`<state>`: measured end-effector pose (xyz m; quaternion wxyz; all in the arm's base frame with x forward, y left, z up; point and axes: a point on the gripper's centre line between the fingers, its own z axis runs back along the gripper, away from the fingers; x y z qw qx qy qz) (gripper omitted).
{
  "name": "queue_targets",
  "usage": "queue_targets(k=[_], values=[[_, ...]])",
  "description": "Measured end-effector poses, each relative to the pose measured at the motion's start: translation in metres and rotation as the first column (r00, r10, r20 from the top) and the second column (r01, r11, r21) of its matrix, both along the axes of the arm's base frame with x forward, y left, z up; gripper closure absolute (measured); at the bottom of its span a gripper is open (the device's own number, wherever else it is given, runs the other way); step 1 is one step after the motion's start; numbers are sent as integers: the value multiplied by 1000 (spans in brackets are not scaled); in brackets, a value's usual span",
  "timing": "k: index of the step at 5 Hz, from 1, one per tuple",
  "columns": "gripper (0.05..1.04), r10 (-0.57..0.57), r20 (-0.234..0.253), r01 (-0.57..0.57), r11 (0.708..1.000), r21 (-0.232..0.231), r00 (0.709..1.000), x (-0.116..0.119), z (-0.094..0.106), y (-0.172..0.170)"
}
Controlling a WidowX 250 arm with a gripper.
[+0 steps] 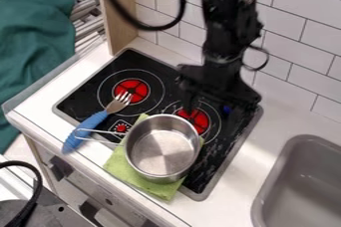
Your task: Take the silver pot and place it at the upper left side of the stove
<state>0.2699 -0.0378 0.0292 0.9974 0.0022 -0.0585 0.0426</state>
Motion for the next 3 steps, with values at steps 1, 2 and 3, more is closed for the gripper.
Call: queue_targets(k=[1,2,3], values=[[73,57,-5,-57,998,7,998,-28,-8,5],[73,103,-49,-104,995,-3,993,-53,-24,7],[73,115,-68,-118,992,-34,991,-60,-40,3]])
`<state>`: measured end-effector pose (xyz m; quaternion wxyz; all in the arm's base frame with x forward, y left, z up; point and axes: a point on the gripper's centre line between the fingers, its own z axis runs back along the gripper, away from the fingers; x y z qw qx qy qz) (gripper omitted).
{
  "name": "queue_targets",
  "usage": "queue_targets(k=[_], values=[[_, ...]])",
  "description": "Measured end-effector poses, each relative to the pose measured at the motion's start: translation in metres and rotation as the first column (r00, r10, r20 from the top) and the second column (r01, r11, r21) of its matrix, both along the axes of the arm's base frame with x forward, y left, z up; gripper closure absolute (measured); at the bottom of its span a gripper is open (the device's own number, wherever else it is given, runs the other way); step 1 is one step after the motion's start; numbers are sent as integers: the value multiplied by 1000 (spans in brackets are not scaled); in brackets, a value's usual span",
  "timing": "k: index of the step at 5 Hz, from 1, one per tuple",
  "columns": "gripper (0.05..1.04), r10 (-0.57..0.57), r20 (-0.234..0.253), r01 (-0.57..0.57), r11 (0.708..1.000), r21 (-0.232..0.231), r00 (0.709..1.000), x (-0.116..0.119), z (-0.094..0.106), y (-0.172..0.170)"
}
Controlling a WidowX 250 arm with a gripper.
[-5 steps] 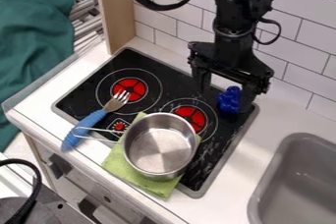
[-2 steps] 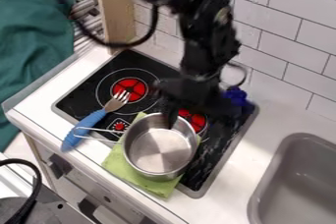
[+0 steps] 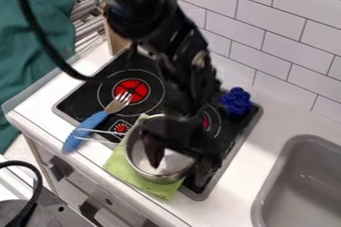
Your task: Take the silver pot and place it at the upper left side of the stove
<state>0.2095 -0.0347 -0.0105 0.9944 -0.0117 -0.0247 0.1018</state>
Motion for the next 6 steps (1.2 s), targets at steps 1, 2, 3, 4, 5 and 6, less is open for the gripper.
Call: queue_targets(k=[1,2,3,4,5,6], values=[[73,4,-20,-5,999,-35,1000,4,-15,-4],[123,12,-16,-13,998,-56,1000,7,-25,-1],[415,-4,-9,4,999,-43,1000,10,-28,4],[719,-4,-18,3,1000,-28,1000,11,-27,7],[927,0,-3,0,1000,-19,1000,13,-23,9],[1017,-6,-14,6,1000,1,1000,11,-11,12]])
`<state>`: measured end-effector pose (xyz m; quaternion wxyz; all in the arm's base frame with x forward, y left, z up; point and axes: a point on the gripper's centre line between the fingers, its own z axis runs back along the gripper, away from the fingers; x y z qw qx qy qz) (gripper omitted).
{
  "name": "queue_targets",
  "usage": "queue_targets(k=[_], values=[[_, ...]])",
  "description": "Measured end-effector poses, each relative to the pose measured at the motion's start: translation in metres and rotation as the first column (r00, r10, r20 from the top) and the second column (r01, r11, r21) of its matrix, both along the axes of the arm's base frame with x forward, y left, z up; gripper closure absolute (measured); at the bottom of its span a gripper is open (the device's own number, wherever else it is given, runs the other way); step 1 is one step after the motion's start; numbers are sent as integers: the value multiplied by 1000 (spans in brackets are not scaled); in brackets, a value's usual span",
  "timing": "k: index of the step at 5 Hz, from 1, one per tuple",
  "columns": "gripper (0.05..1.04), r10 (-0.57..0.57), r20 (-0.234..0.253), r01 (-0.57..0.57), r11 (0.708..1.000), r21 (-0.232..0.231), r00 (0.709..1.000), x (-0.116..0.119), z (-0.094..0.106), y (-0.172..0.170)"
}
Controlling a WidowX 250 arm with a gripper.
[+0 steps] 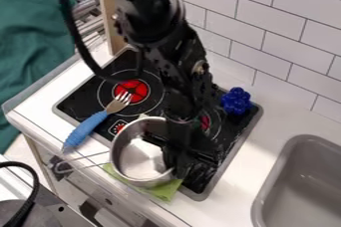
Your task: Take the silver pot and place it at the upper left side of the stove
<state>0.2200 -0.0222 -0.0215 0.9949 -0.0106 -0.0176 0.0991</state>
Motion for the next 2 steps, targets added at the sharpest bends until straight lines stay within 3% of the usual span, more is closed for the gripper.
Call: queue_targets(k=[1,2], values=[[1024,-41,10,41,999,16,999,5,20,2],[1024,-182,11,181,982,47,983,24,44,7]])
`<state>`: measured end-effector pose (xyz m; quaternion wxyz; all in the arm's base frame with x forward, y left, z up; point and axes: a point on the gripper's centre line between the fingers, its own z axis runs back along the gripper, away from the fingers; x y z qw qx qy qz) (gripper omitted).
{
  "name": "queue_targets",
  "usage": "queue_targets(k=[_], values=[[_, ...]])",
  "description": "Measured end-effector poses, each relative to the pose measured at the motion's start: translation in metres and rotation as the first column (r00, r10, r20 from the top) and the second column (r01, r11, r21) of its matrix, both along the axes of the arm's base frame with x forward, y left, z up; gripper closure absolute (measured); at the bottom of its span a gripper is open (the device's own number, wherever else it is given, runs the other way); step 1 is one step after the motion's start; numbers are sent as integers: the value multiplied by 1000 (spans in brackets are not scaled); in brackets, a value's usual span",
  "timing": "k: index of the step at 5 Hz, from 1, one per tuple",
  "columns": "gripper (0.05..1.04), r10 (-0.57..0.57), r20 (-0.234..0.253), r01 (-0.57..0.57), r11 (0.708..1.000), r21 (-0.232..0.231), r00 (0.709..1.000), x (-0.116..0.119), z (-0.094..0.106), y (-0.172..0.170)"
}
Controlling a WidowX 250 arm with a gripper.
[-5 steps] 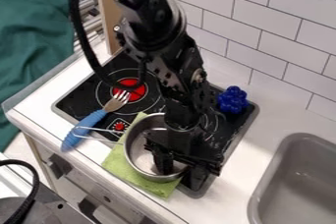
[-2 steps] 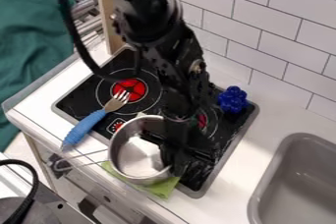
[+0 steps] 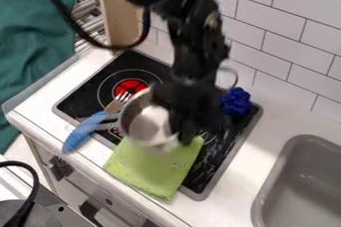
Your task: Take the silver pot and place it at the upper left side of the stove
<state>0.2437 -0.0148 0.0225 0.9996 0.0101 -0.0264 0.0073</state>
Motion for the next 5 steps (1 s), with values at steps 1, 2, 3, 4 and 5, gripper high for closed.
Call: queue_targets(k=[1,2,3,4,5], values=[[1024,-134,31,132,990,54,990,27,22,21],[1024,-192,13,190,978,84,981,50,24,42],[1024,-242,8,240,966,93,970,73,14,58],[1024,-283,0,282,956,86,959,94,-3,71],[1024,-318,-28,320,945,66,948,102,-28,79]])
